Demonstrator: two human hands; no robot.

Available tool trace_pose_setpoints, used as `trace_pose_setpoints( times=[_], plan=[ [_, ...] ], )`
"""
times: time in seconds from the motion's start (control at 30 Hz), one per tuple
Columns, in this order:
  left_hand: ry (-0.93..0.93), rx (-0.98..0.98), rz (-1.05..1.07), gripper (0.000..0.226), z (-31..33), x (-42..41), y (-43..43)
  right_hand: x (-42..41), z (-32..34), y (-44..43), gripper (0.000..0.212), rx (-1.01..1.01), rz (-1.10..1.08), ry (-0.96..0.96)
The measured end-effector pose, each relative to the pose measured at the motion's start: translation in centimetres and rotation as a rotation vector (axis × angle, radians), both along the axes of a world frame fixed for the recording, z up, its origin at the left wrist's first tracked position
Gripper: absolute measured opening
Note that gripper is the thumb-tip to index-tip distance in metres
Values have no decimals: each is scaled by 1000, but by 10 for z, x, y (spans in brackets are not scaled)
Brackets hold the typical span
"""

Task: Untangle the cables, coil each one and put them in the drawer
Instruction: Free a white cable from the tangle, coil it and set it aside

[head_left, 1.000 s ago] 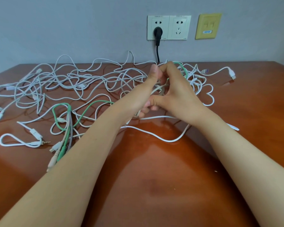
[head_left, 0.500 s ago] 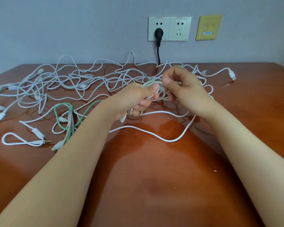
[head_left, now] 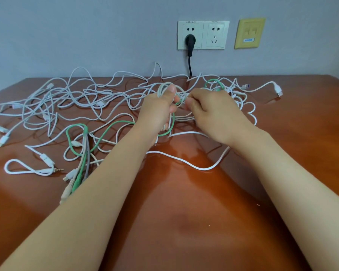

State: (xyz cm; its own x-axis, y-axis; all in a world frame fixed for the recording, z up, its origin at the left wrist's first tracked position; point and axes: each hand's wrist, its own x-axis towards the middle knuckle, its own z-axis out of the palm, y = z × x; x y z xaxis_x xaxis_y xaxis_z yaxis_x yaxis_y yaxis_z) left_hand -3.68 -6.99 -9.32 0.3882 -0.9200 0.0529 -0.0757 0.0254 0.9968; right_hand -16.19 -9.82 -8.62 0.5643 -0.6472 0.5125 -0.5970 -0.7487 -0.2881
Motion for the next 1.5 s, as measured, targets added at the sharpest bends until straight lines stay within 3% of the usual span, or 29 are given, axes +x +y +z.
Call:
trace_pose_setpoints(
  times=[0.2,0.3,0.4,0.47,0.57,0.67,0.87,1.0,1.33,1.5],
  plan=[
    [-285,-155,146,37,-7,-9,-2,6,-8,10,26,-56,-68,67],
    [-311,-219,178,23,-7,-11,-3,7,-7,13,27,-130,-105,112],
    [-284,-264,195,24,-4,-13,-4,7,-5,15,24,-113,-100,45],
    [-351,-268,225,22,-4,-13,-3,7,-5,16,19,-83,-74,15],
    [-603,-214,293,32,-9,-10,-2,7,-7,16,22,-44,-75,89],
    [-626,-158,341,38,-12,-2,-5,10,-9,15,23,-17,-89,165],
    [-333,-152,330,48,-9,-3,-4,9,-10,12,19,4,-118,200],
    [-154,-108,267,36,-10,1,-8,9,-11,11,17,-6,-121,230],
    [564,-88,103,32,5,6,-2,6,-9,9,29,-54,-120,273],
    [618,-117,15,36,15,14,1,2,-2,6,31,17,-51,129]
  ],
)
